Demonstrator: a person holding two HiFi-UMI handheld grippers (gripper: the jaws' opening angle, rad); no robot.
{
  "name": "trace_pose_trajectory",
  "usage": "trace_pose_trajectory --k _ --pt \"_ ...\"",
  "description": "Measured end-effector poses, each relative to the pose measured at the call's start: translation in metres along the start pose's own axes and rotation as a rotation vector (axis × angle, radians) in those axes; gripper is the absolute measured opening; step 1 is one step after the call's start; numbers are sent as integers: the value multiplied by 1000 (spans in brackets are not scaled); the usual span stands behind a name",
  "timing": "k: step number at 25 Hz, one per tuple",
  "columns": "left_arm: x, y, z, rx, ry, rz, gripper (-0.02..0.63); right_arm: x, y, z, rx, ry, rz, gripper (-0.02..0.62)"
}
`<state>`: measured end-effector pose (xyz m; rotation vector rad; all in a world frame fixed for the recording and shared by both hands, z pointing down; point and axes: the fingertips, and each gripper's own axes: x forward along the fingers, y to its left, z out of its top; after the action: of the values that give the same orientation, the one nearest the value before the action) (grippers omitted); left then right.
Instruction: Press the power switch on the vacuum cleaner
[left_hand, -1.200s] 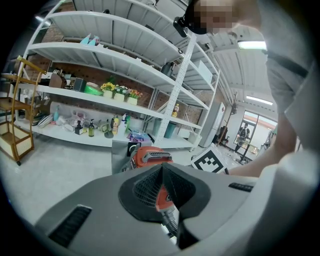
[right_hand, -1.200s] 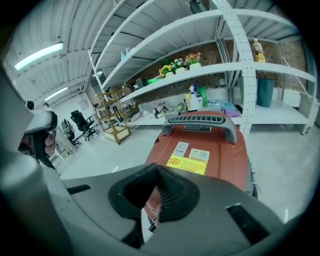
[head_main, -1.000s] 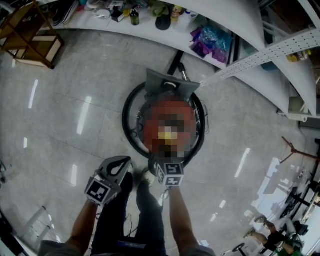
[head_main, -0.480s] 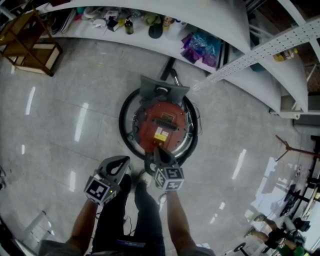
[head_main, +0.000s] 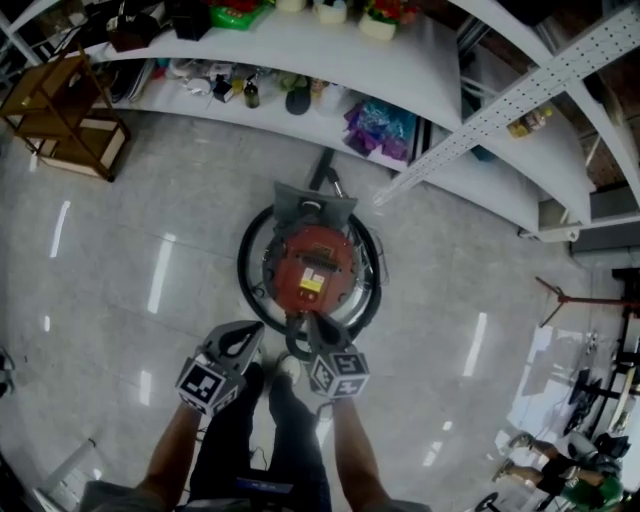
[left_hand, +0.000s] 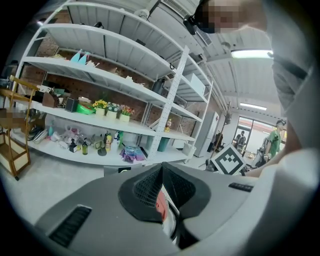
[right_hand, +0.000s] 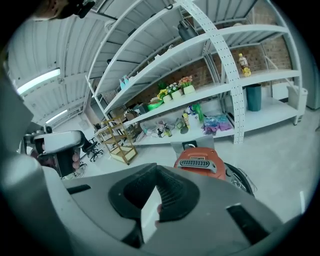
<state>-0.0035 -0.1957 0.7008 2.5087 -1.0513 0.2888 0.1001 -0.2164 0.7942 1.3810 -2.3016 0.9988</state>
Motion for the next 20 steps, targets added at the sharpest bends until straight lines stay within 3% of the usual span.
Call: trace_pose_trajectory --k 20 --pt "-53 -44 102 41 3 -11 6 -115 75 94 21 -119 -3 12"
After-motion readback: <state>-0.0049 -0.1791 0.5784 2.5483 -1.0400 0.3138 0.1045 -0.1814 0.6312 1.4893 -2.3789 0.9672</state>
